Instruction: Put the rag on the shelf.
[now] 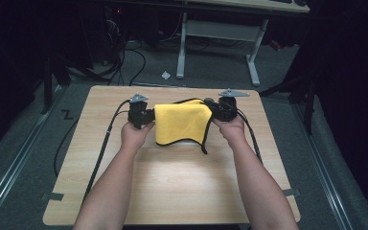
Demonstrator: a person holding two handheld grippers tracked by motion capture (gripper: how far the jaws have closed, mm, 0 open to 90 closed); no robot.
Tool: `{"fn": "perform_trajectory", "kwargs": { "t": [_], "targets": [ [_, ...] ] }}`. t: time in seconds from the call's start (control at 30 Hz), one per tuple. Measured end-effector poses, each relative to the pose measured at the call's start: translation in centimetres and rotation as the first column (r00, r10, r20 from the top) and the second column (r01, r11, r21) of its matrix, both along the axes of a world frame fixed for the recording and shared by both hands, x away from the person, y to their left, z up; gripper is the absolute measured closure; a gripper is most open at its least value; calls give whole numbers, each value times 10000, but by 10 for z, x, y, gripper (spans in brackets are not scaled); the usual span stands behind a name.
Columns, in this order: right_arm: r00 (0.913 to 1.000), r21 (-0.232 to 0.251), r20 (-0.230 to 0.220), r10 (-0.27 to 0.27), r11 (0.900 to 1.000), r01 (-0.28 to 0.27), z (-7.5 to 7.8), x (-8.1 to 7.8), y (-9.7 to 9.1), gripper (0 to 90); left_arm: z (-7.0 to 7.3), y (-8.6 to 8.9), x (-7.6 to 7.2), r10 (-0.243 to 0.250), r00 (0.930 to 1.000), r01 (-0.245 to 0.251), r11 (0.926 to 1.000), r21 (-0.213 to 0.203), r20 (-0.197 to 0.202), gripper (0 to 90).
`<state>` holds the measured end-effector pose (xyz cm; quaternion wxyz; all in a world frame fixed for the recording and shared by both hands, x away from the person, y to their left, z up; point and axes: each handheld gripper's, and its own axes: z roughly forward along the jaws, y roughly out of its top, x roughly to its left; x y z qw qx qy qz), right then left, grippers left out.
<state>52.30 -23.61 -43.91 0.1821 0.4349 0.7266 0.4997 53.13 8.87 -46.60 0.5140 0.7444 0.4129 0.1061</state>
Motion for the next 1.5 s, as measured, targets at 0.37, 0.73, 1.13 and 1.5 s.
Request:
{"fn": "perform_trajectory", "kwargs": {
  "t": [0.37,0.73,1.13,1.5],
  "targets": [
    [9949,-716,236,-977,9925,991,9,-2,-7,513,1,-5,-6,37,10000,-37,9998,175,33,773],
    [9860,-864,658,-1530,9836,1584,20,-6,-18,488,6,9,-7,658,9978,-662,9967,466,95,651],
    [9826,-973,659,-1734,9790,1793,15,-12,-24,514,12,25,-15,1053,9935,-1070,9935,400,426,615],
    [9798,-1097,928,-1770,9763,1868,12,-31,-29,504,6,52,-35,1432,9877,-1465,9879,514,628,586]
  ]
}}
